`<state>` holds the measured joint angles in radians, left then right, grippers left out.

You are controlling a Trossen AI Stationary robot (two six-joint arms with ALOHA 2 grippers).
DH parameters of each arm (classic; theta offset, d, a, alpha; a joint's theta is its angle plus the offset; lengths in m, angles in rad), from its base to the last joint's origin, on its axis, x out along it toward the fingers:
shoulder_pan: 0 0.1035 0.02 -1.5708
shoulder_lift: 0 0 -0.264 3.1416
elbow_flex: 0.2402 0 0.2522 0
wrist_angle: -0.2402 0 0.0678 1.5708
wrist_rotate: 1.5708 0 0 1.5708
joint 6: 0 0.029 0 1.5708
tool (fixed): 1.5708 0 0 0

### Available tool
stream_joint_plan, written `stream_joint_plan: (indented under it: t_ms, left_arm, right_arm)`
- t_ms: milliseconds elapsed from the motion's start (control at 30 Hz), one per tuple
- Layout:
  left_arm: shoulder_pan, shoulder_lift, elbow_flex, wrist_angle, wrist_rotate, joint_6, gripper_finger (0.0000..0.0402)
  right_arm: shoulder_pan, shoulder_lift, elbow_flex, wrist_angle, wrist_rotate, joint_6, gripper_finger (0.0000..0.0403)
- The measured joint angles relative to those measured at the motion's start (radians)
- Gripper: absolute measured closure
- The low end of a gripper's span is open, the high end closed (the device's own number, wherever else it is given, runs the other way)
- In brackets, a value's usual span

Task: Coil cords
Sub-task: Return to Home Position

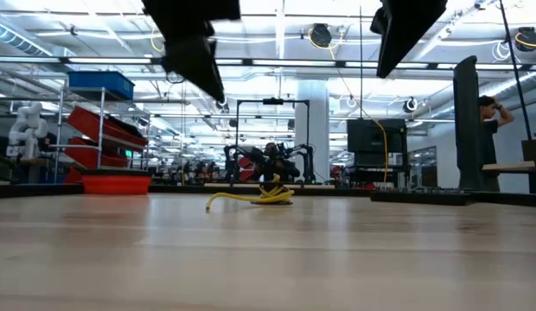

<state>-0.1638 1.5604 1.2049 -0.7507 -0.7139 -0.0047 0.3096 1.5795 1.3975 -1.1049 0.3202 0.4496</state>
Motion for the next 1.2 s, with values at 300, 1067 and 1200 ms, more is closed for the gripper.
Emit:
stream_joint_plan:
  t_ms: [300, 1067, 1200]
  left_arm:
    - [-0.009, -0.177, 0.000, -0.064, 0.135, -0.143, 0.0275]
    - [-0.185, -0.583, -0.009, -0.172, 0.236, -0.286, 0.0399]
    - [-0.243, -0.690, -0.079, -0.131, 0.196, -0.279, 0.0399]
  right_arm:
    - [0.011, -0.036, 0.000, -0.006, 0.078, 0.001, 0.0396]
    - [0.229, -0.217, 0.000, -0.032, 0.320, 0.012, 0.0403]
    - [0.311, -0.260, -0.001, -0.032, 0.411, 0.030, 0.0403]
